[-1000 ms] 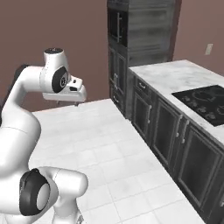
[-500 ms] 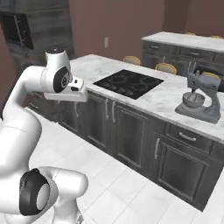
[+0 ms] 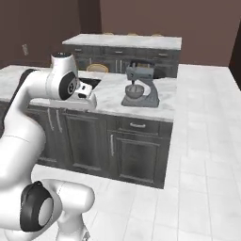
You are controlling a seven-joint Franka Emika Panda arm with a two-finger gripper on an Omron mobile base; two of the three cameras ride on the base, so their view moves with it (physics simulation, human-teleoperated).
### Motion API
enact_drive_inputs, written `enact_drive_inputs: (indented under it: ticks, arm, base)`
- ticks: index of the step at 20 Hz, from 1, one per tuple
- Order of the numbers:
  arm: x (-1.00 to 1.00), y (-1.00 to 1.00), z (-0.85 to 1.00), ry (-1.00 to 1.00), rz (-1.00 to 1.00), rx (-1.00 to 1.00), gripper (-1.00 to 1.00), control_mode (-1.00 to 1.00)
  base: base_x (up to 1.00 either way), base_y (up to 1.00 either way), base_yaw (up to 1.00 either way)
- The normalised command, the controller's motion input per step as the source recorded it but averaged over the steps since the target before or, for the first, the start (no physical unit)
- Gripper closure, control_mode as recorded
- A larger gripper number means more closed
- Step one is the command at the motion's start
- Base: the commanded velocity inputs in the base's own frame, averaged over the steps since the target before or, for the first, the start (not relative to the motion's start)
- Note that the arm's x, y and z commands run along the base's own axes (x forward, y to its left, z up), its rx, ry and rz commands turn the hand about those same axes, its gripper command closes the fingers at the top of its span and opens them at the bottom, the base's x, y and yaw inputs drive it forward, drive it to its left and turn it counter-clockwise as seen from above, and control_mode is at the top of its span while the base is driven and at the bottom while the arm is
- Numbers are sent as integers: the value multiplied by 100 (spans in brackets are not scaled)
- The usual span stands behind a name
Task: Navigate to the dishwasher.
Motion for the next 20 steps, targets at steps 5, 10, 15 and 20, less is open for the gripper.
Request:
enact_drive_inputs:
  ticks: [5, 10, 15, 20]
  arm:
    - [0, 0, 0, 0, 0, 0, -100, 100]
    - [0, 0, 0, 0, 0, 0, -100, 100]
    - [0, 0, 0, 0, 0, 0, -100, 100]
    - [0, 0, 0, 0, 0, 0, -100, 100]
  base:
    - [33, -73, -34]
    - [33, -83, -34]
    - [27, -64, -49]
    - [42, -32, -59]
